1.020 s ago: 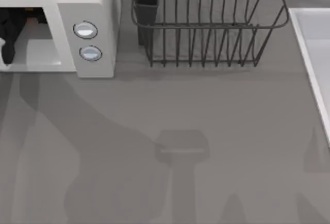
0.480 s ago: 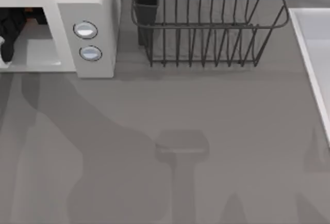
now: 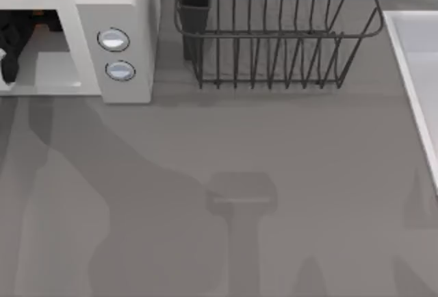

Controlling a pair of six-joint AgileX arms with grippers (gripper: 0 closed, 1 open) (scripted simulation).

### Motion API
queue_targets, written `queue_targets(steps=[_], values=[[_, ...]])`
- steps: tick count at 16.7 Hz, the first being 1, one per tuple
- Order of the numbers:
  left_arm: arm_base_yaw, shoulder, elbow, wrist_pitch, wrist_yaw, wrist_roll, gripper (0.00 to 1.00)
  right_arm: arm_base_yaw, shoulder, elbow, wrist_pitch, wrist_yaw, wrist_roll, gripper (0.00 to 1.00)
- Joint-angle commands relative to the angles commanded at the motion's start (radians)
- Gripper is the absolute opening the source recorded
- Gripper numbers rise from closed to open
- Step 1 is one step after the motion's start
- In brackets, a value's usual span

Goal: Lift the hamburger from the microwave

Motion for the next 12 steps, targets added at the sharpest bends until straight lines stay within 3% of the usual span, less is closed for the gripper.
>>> queue_targets(steps=[5, 12], values=[[-0.131, -0.150, -0.141, -0.053, -0.124, -0.053, 0.00, 0.000, 0.000, 0.000, 0.000, 0.000, 0.000, 1.00], [-0.524, -0.685, -0.581, -0.215, -0.495, -0.212, 0.00, 0.000, 0.000, 0.000, 0.000, 0.000, 0.000, 1.00]])
